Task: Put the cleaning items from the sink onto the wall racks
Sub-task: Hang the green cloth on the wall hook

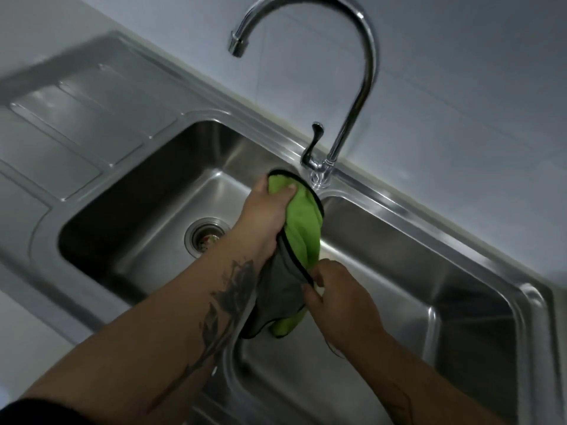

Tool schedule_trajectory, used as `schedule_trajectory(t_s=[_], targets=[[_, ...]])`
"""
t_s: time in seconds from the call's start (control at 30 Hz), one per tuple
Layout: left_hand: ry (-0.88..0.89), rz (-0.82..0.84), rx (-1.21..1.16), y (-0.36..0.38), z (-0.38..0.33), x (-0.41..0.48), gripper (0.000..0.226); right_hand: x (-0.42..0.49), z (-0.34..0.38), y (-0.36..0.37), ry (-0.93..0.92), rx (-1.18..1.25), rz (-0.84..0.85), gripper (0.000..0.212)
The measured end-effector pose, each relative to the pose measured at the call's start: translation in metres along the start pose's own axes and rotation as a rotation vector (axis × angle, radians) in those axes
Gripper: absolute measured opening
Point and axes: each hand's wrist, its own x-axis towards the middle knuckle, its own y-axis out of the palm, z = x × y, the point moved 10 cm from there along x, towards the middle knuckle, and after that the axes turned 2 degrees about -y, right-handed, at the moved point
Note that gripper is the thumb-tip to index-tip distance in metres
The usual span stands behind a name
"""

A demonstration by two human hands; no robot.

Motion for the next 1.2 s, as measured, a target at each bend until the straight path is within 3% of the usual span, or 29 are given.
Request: schedule_trajectory(t_s=[0.13,0.27,0.47,0.57,0.63,0.87,0.97,1.07,1.2], targets=[[0.327,0.113,0.563,0.046,-0.033,-0.056,0.073,-0.008,-0.02,-0.081,0.1,0.161,-0.247,0.027],[0.774,0.256,0.96,0.1,-0.057,-0.122,0.08,-0.007,-0.03,-0.177,0.154,0.349,-0.456,0.029],[1.171,0.325,1.243,0.15,-0.064,-0.189,0.085,0.008,-0.012,-0.243,0.149,0.582,-0.27,0.045],[1.238,0.301,1.349,0.167,-0.063,-0.201,0.09,0.008,0.007,-0.265,0.074,0.555,-0.216,0.055],[1.28,0.259,1.4,0.176,-0.065,-0.208,0.091,0.006,0.014,-0.28,0.019,0.455,-0.264,0.057],[1.262,0.273,1.494,0.209,-0.062,-0.214,0.086,-0.005,0.025,-0.325,-0.147,0.202,-0.574,0.015],[1.216,0.307,1.39,0.223,-0.072,-0.215,0.08,0.003,0.006,-0.333,-0.074,0.512,-0.57,0.011],[0.989,0.433,1.112,0.231,-0.081,-0.205,0.065,0.014,-0.019,-0.35,0.025,0.917,-0.6,0.017],[0.704,0.448,0.71,0.243,-0.092,-0.18,0.034,0.026,-0.044,-0.4,0.054,1.065,-0.74,0.012]])
